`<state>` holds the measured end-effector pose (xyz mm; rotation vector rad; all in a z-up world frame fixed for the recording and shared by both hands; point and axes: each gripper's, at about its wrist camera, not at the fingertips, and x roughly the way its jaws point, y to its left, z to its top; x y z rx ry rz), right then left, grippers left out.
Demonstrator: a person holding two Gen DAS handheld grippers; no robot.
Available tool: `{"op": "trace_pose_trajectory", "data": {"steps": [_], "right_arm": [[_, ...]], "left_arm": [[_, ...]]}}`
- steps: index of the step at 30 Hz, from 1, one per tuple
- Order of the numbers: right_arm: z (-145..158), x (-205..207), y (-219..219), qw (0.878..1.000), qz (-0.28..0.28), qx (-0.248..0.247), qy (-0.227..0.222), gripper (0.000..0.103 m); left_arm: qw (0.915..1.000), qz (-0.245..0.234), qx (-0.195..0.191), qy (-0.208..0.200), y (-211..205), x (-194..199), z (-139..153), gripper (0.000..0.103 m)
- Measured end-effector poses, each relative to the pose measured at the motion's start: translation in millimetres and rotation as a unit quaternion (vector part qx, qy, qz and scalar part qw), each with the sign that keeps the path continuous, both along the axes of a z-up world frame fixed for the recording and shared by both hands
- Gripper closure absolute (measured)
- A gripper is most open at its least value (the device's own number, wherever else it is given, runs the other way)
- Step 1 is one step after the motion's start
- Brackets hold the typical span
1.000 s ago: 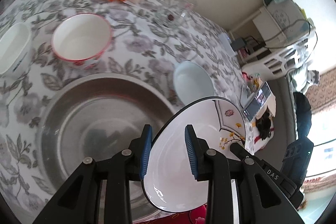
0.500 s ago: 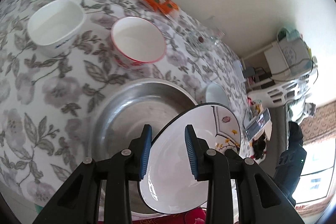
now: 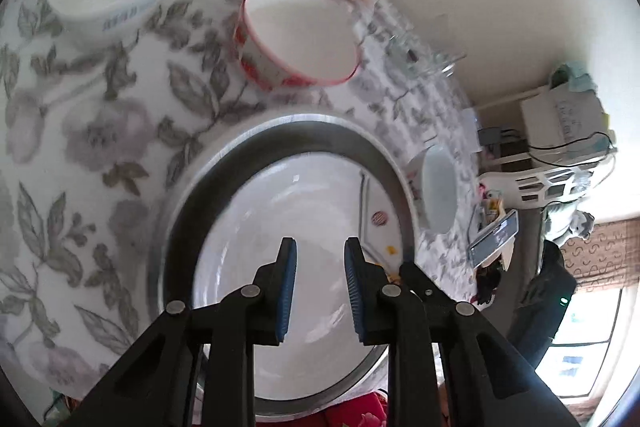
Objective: Organize plates and bowls
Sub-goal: 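Lower the white plate into the steel basin and open both tools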
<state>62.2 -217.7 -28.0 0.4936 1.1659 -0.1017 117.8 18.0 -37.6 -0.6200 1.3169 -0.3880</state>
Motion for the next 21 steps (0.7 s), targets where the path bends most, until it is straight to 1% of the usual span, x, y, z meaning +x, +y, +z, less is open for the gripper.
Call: {"op": "trace_pose_trajectory", "data": {"steps": [2,5,9,15,16,17,21], "right_arm": [[-4,-1,-3,1.000,-0.003,0.019,0.004,0.084],[-1,-1,-3,1.000,0.007,0.014,0.000,0.084],[2,-1,-7,1.000,0.004,0.026,-0.004,0.084],[8,-5,-8,1.000,0.015,0.023,-0.011,0.083],[10,-6,-6,0.999,0.020,0.020,-0.014,0.083],[12,-6,-5,0.999,0.024,0.017,-0.017,0.083],[20,-7,1,0.999,0.040,0.001,-0.032,0.083]], "left_arm": [[0.9999,0.004,0.010,-0.006,4,1,3,0.077],[0.9995,0.007,0.030,-0.003,8,0,1,0.077],[0.9983,0.002,0.054,-0.020,12,-3,6,0.076],[0.9946,-0.009,0.100,-0.026,5,-5,6,0.074],[0.9936,-0.012,0.108,-0.030,3,-6,7,0.070],[0.9927,-0.014,0.115,-0.034,1,-6,9,0.065],[0.9886,-0.011,0.139,-0.055,-1,-9,18,0.057]]}}
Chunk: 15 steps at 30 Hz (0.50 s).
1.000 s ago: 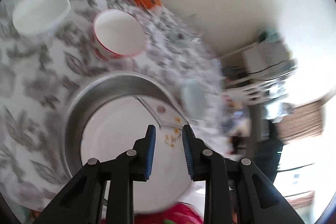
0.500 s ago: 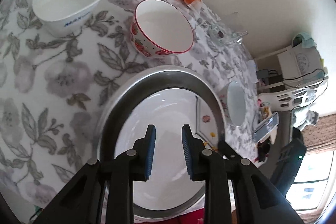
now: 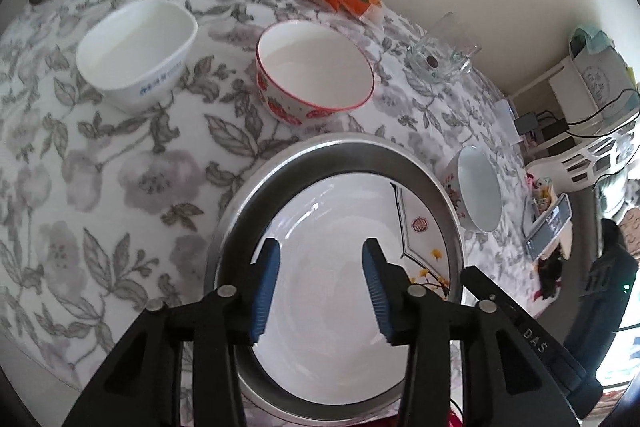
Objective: Organize plates and bowls
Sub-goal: 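Lower the white plate into the steel basin and open both tools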
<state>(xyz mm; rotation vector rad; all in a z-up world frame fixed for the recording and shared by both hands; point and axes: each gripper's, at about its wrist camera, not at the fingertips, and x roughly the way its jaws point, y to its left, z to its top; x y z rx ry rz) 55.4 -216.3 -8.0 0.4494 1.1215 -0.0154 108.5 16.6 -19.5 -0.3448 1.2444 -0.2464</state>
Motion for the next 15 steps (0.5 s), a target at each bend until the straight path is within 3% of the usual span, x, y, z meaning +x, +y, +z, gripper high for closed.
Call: {"op": "trace_pose_trajectory", "data": {"steps": [2,4,12,15], "right_arm": [[1,0,1,1.000,0.004,-0.005,-0.003,0.083],[2,0,3,1.000,0.010,-0.010,-0.007,0.083],[2,-1,12,0.999,0.028,-0.038,-0.010,0.071],[1,0,18,0.998,0.036,-0.052,-0.009,0.063]], "left_arm": [[0.9998,0.007,0.017,-0.011,1,-1,4,0.048],[0.9991,0.017,0.034,-0.018,3,-1,7,0.045],[0.9939,0.061,0.090,-0.012,17,0,4,0.043],[0.9915,0.075,0.107,-0.005,22,1,-1,0.025]]}}
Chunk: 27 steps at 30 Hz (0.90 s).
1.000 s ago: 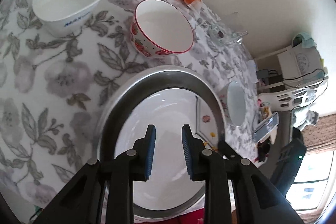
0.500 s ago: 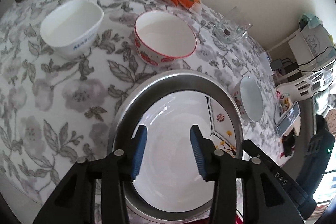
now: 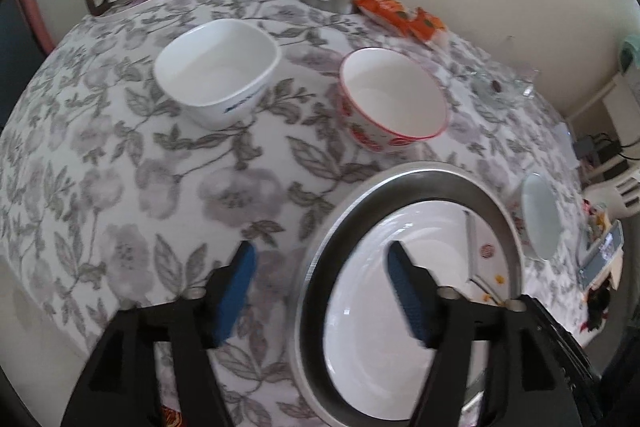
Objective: Organize plates and bowls
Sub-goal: 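Lower the white plate into the steel basin and open both tools, then raise both open tools up out of the steel basin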
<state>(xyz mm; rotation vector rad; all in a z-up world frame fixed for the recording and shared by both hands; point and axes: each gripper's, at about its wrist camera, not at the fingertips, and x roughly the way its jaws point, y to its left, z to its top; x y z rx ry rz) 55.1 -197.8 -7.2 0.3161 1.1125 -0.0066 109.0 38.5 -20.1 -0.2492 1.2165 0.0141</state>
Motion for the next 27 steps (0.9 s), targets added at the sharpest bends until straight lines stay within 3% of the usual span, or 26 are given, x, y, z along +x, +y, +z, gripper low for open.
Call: {"op": "trace_pose_trajectory", "data": {"steps": [5,7,11,17,20,27], "right_arm": [[0,-1,19,0.999,0.030,-0.022,-0.004,0.054],[1,-1,23,0.999,0.035,-0.032,-0.010,0.042],[0,-1,24,0.999,0.037,-0.038,-0.011,0.033],[1,-1,18,0.999,0.027,-0.043,-0.019,0.018],[2,-1,12,0.999,0.020,-0.044,-0.025,0.000],[4,-3,-15,0.999,-0.018,-0.026,-0.033,0.000]], "left_arm": [[0.9998,0.016,0.013,0.002,8,-1,-3,0.020],[0.9997,0.020,0.016,-0.001,10,-1,-3,0.016],[0.9994,0.024,0.023,-0.006,11,-2,-4,0.007],[0.9993,0.028,0.022,-0.008,13,-1,-5,0.007],[0.9989,0.030,0.029,-0.023,13,-2,-2,0.006],[0.9994,0.028,0.016,-0.012,16,1,-7,0.006]]}}
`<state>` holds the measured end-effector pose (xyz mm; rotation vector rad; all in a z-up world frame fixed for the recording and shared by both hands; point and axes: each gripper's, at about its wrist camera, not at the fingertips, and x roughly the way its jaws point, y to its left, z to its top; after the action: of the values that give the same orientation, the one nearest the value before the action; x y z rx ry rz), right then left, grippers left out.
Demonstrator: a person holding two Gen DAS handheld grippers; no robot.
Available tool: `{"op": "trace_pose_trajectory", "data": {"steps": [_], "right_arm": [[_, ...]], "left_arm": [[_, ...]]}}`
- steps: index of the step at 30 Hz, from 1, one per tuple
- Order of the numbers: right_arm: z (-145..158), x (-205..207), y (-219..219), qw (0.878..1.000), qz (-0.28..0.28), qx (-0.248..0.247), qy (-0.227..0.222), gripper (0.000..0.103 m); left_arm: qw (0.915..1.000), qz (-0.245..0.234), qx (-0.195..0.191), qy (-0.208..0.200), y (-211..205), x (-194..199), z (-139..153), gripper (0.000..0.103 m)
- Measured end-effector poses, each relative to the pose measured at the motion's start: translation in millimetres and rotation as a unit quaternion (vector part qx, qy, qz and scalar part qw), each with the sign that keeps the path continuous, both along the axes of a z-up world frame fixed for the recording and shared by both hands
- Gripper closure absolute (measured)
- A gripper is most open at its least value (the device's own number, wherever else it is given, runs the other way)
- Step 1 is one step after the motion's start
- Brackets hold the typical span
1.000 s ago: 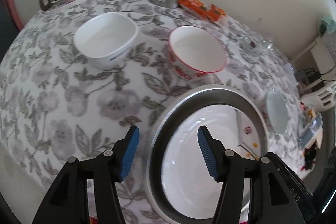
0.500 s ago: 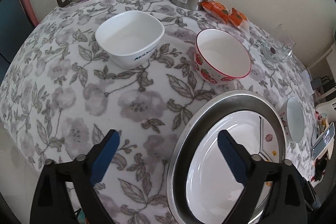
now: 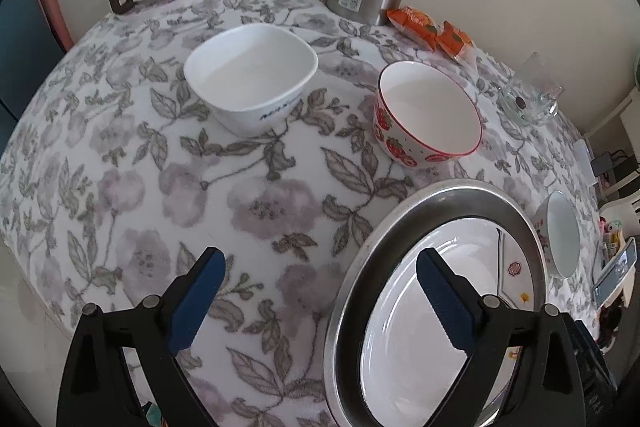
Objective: Organize plates and bowls
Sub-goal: 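Raise both open tools up out of the steel basin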
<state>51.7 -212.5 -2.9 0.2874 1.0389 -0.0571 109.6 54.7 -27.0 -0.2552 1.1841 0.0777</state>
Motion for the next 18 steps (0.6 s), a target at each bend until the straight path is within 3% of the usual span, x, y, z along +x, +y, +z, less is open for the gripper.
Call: {"op": "trace_pose_trajectory", "data": {"steps": [8,15,18], "right_arm": [[-17,-4,-32,0.997,-0.044,0.048,0.027,0.000],[-29,-6,-39,0.994,-0.059,0.077,0.050,0.000],[-32,-6,-38,0.993,-0.059,0.087,0.060,0.000]], "left_arm": [[0.9984,0.028,-0.038,0.030,12,1,-10,0.007],[0.9963,0.054,-0.049,0.045,26,1,-19,0.007],[0.9962,0.047,-0.053,0.050,25,2,-23,0.014]]}}
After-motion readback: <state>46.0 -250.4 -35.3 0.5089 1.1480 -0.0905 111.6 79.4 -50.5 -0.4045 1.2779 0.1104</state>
